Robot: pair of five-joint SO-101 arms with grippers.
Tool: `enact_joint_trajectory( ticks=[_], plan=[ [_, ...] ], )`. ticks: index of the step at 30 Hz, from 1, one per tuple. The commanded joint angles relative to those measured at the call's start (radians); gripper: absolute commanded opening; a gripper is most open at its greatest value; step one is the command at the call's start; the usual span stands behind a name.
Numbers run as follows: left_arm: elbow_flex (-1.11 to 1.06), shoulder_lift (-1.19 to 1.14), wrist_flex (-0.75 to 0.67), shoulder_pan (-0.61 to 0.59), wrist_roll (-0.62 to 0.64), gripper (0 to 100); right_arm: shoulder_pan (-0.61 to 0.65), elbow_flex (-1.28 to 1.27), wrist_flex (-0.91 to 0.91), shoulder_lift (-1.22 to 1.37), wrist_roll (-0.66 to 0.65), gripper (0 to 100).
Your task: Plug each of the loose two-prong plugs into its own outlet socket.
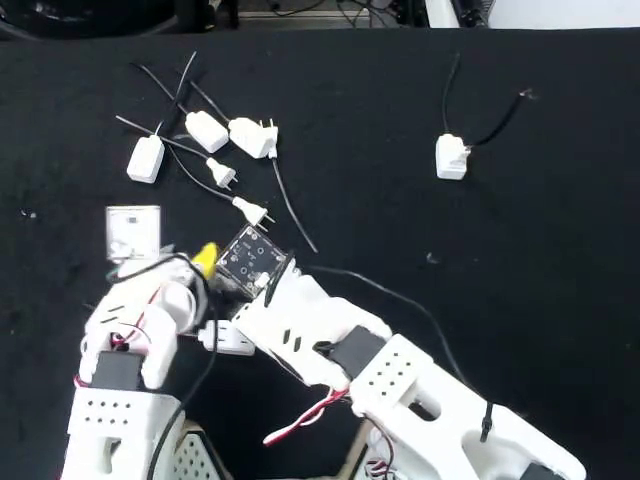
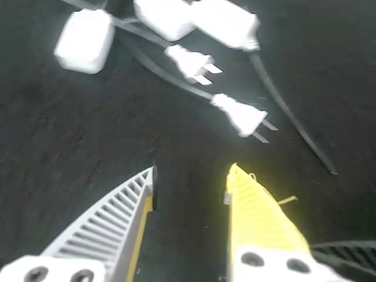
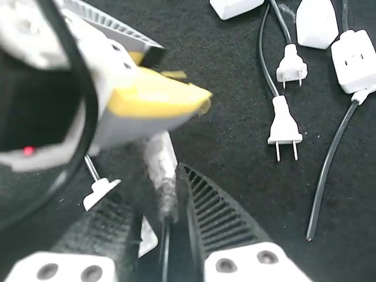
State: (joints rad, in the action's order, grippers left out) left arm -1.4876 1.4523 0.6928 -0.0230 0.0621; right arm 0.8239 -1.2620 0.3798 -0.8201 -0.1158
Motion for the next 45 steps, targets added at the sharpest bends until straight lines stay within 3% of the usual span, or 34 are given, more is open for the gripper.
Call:
enact_joint_trajectory(
  ticks=[1,10,18,45],
  plan=[
    [0.087,-0.005,0.044,-0.044,0.046,20,-0.034,0.021,-0.017,-0.025,-0.008,1.1],
    [0.102,-0.005,0.072,-0.038,0.046,21,-0.034,0.016,-0.017,-0.025,-0.009,1.1],
    [0.039,-0.008,0.048,0.093,0.02,21,-0.029,0.024,-0.017,-0.031,-0.008,1.1],
    [-0.01,-0.015,0.029,0.099,-0.006,21,-0.035,0.019,-0.002,-0.099,-0.008,1.1]
  ],
)
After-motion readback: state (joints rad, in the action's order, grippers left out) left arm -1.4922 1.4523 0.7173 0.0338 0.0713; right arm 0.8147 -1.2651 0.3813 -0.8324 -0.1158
